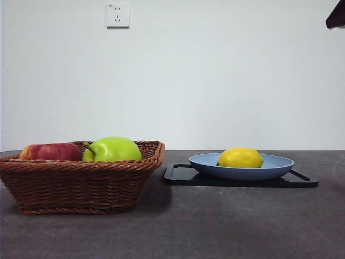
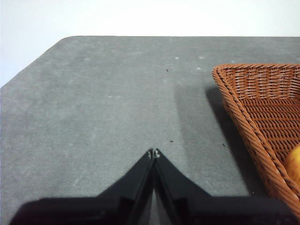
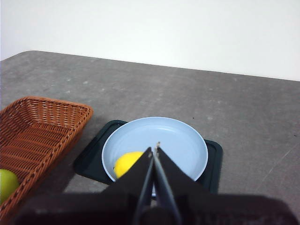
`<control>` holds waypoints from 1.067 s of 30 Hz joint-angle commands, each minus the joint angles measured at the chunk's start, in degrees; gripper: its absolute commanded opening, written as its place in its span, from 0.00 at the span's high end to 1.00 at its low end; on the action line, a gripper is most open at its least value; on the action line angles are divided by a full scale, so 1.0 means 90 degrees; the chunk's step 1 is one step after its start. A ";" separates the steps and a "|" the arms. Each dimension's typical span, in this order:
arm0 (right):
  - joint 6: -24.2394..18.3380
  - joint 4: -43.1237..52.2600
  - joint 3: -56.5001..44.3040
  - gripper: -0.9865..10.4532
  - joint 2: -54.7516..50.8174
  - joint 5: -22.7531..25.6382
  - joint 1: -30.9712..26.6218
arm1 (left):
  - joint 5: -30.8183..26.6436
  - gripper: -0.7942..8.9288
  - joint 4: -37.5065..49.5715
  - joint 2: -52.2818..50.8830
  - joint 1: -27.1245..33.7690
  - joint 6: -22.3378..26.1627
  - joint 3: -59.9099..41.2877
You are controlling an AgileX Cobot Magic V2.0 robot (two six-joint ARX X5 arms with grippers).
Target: Take the lemon from the basket,put the lemon in the plate,hand out the plate
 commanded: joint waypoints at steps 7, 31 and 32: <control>0.0044 0.0063 0.0049 0.91 0.0007 0.0024 0.0044 | 0.0005 0.91 0.0073 -0.0024 0.0015 -0.0061 -0.0078; -0.0325 -0.0381 -0.1773 0.91 -0.2409 -0.2210 -0.2647 | 0.0005 0.91 0.0073 -0.0024 0.0015 -0.0061 -0.0078; -0.0321 -0.0321 -0.1923 0.91 -0.2494 -0.2249 -0.2737 | 0.0005 0.91 0.0073 -0.0024 0.0015 -0.0061 -0.0078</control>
